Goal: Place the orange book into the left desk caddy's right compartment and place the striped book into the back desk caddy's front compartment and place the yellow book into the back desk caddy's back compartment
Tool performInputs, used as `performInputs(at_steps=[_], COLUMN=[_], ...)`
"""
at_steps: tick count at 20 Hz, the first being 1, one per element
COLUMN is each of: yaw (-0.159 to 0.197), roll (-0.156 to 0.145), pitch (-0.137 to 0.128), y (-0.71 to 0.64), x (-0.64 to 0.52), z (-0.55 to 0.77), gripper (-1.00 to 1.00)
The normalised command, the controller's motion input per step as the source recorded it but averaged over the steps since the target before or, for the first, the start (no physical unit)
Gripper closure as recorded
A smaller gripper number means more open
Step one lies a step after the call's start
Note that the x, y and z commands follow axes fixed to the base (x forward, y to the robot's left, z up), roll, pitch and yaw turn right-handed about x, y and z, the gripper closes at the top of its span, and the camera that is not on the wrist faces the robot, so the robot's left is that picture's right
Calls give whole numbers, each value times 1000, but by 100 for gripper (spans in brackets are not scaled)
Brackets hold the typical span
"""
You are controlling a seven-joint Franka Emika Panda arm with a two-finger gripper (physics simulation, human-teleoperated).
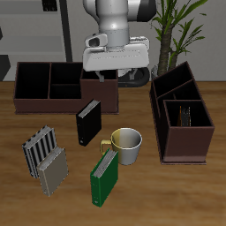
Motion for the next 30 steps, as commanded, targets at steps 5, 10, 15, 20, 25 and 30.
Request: performInputs(at_steps=[5, 10, 15, 20, 25, 30], yaw=[32, -9, -14, -49, -11, -20], roll=[-48, -3, -110, -75, -50, -10], pitch=[-10, 4, -7, 14, 28, -11], y=[-621, -622, -970, -825, -523, -245], x=[102, 223, 377, 304, 253, 139], z=[134, 145, 154, -19, -234, -176], gripper=[-100, -100, -100, -100, -100, -100])
